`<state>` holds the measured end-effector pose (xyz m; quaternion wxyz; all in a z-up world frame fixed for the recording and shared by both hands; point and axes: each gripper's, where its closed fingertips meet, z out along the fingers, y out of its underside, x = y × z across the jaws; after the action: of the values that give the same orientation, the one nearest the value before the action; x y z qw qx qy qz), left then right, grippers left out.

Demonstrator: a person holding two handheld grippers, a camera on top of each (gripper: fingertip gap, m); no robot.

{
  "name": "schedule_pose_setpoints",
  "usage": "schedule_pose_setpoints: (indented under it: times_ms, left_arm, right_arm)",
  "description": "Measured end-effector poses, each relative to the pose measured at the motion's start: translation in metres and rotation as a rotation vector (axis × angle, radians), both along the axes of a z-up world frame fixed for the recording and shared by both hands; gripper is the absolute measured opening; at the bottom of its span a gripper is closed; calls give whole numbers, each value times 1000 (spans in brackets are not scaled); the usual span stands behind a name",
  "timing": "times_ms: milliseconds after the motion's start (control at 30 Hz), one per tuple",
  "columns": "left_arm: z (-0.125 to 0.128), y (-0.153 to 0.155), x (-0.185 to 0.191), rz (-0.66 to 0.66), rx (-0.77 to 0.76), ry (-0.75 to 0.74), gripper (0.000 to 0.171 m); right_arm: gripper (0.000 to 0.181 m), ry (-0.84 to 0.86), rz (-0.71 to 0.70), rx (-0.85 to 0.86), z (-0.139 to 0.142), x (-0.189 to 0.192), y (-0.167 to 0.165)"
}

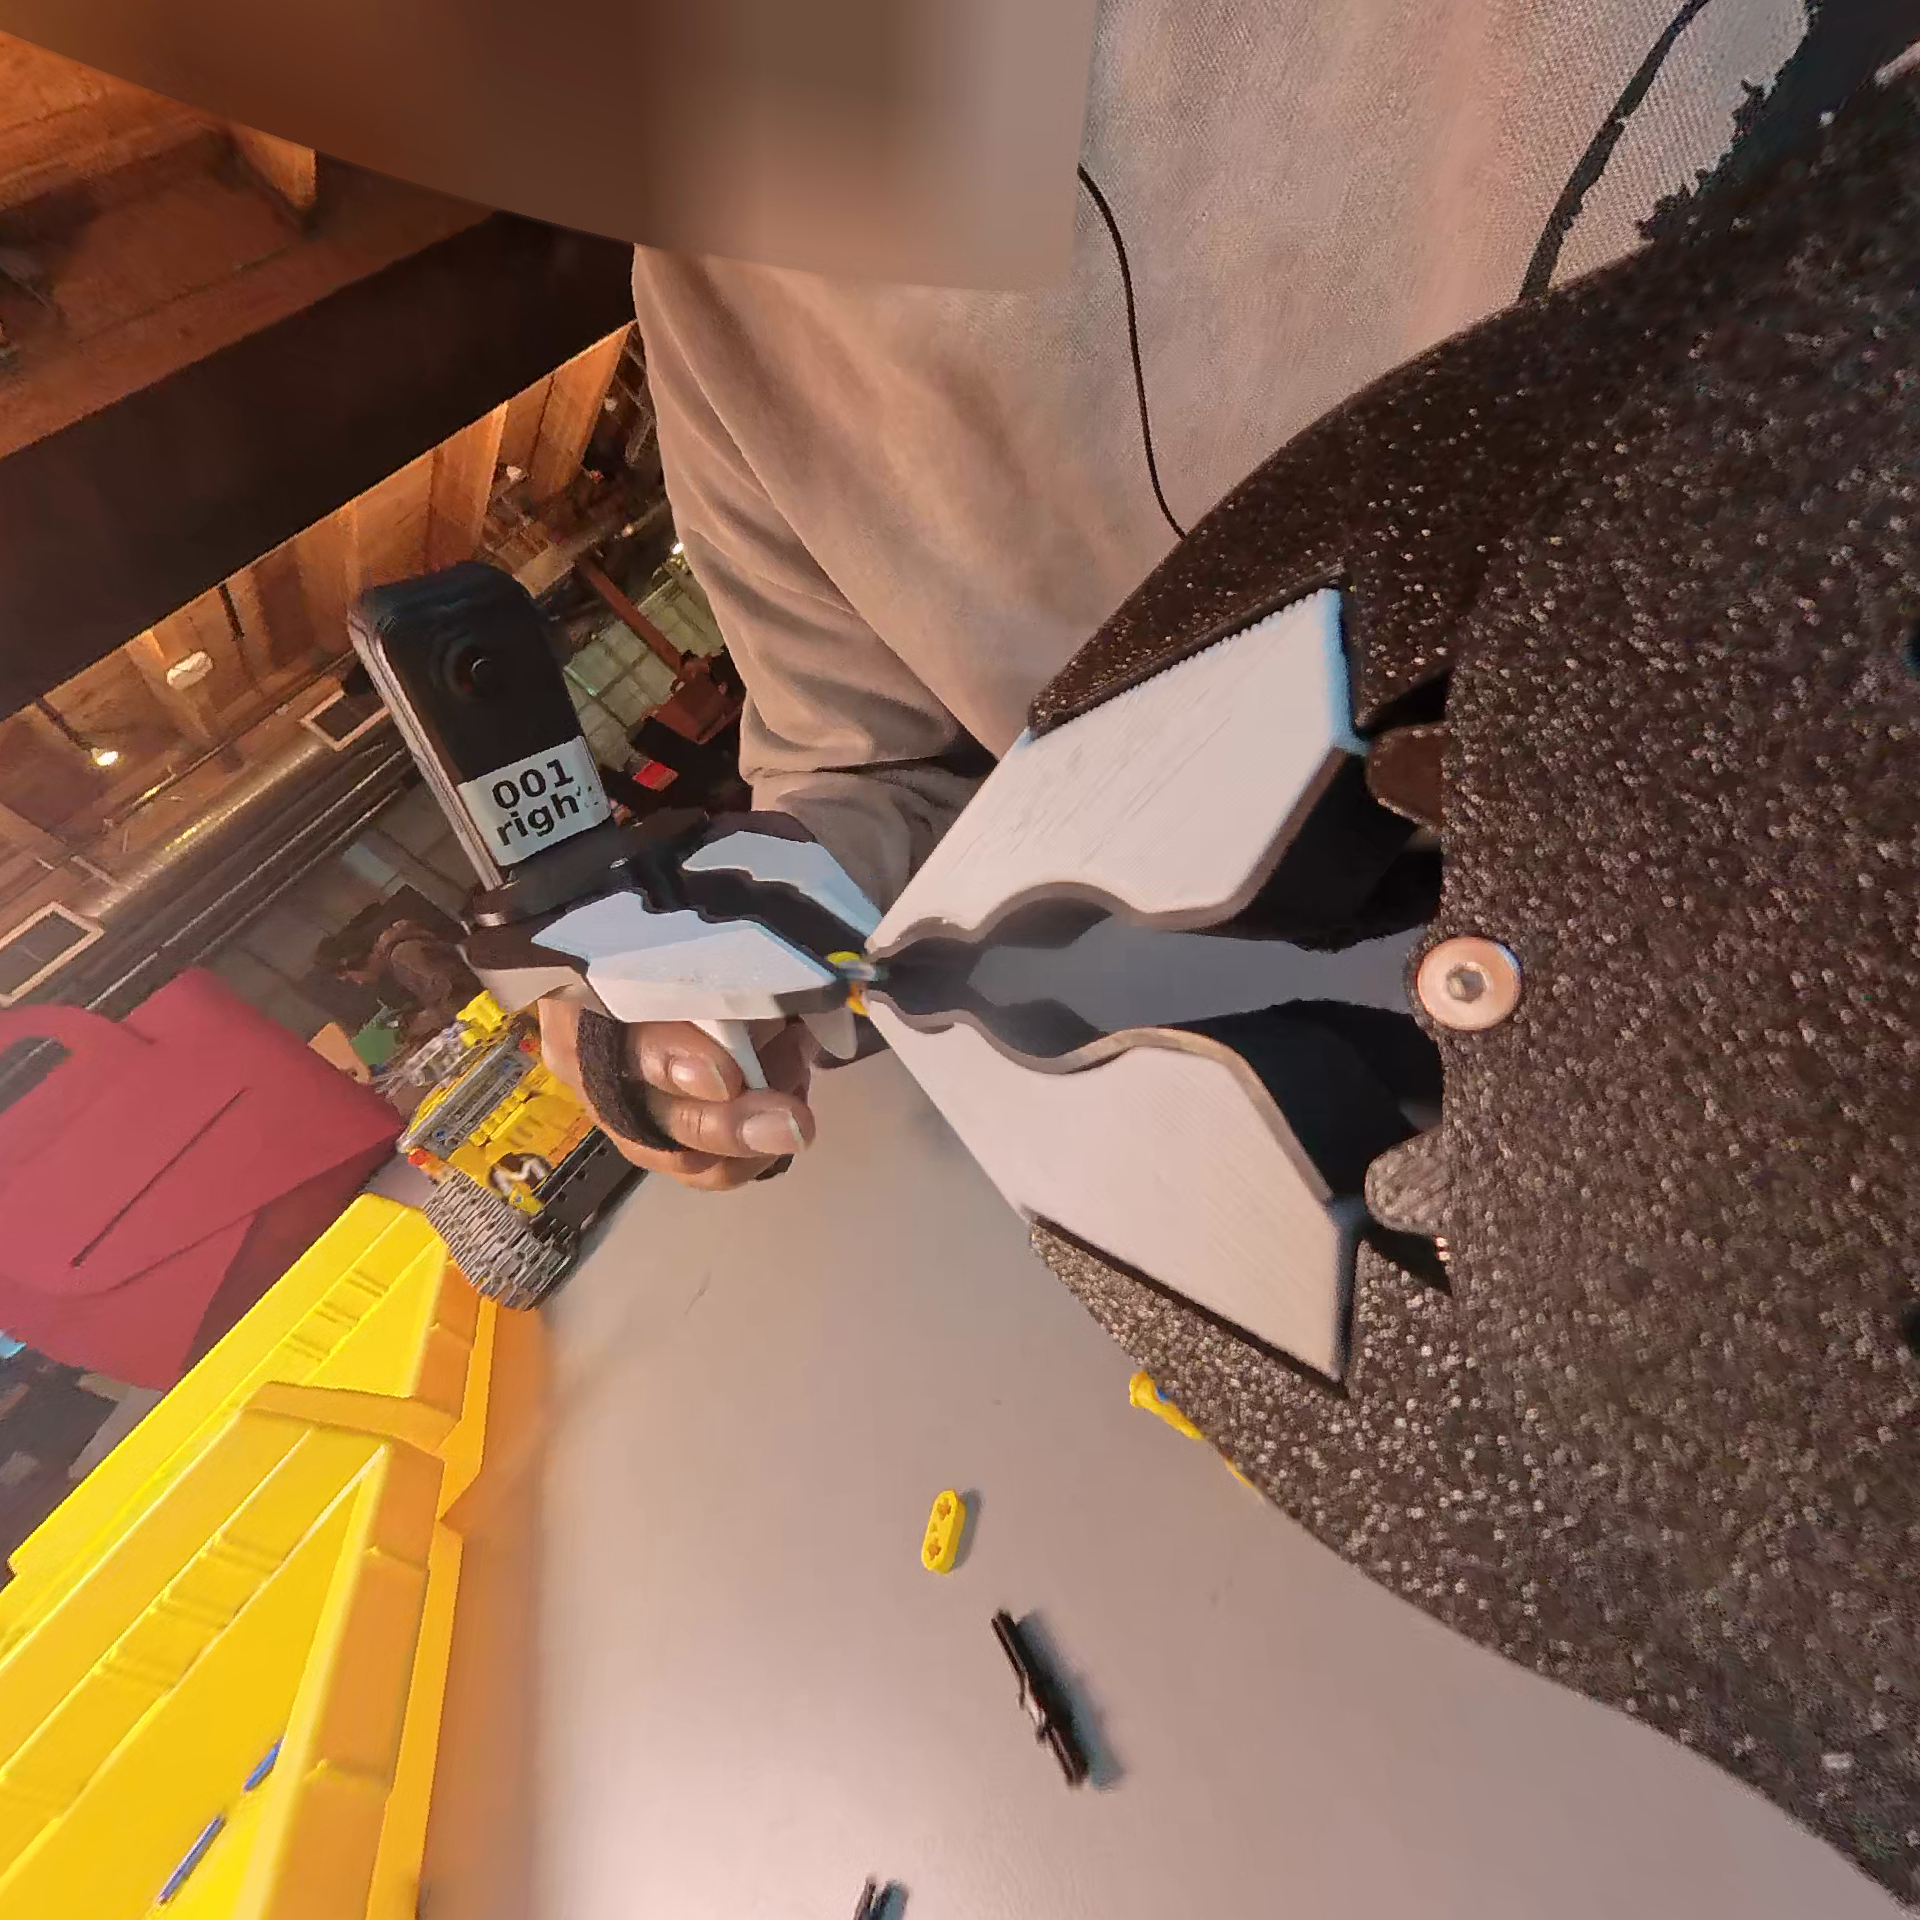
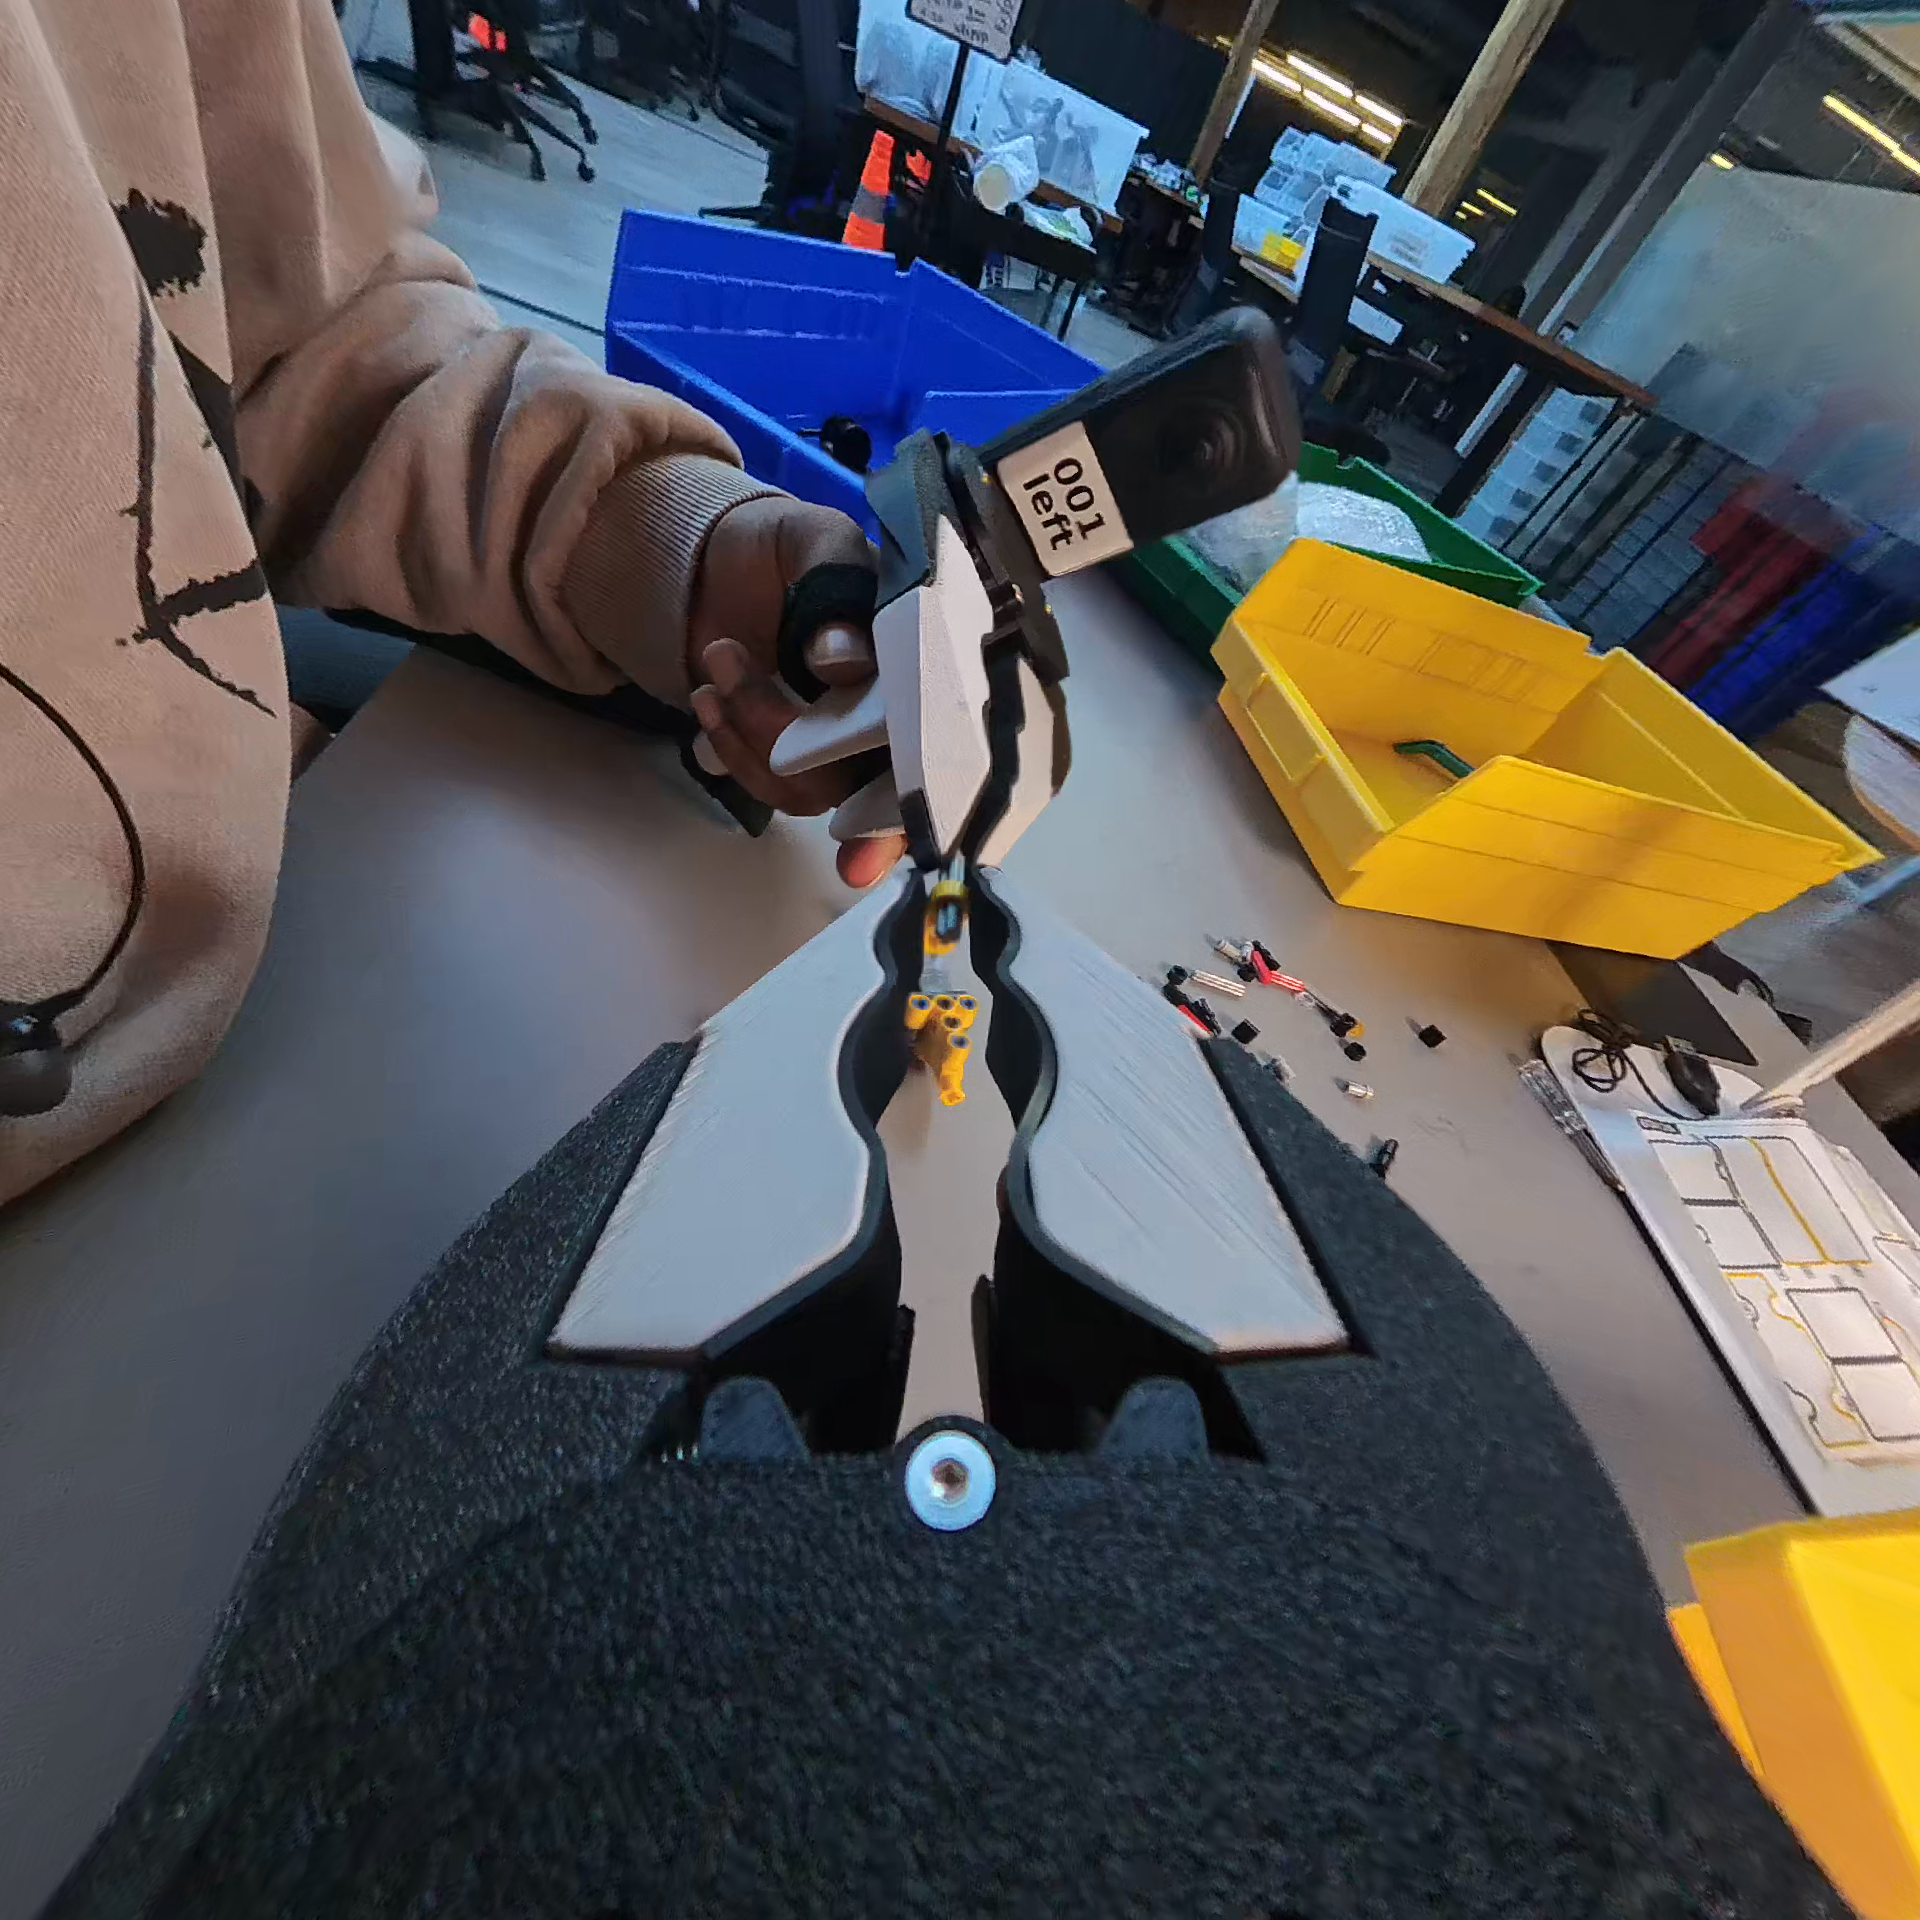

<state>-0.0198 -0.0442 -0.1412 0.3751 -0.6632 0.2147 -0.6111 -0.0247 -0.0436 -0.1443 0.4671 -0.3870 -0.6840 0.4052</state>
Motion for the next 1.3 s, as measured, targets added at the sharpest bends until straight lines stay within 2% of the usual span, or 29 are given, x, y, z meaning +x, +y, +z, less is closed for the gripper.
schedule_pose_setpoints:
  times_ms: [67,100,200,267,333,500,600,833,1300]
  left_arm:
    - [9,11,-32,88,-1,-60,0]
    - [5,13,-41,117,11,-28,1]
    - [0,11,-23,82,32,33,2]
    - [-12,17,-21,107,50,142,3]
    - [-24,22,-28,152,51,215,3]
    - [-31,26,-30,183,39,260,3]
    - [-36,25,-27,178,33,277,3]
    - [-36,19,-27,174,41,292,4]
    - [-31,13,-24,157,53,290,4]
  right_arm:
    - [4,37,-72,-45,11,16,26]
    - [4,57,-90,-89,17,24,36]
    - [5,57,-82,-92,16,18,35]
    - [6,27,-103,-93,10,17,43]
    - [6,-41,-159,-117,-6,22,61]
    - [6,-416,-314,-167,-79,22,80]
    - [6,-536,-370,-266,-95,14,83]
    - [6,-634,-466,-309,-107,3,91]
    - [17,-698,-515,-293,-110,6,83]
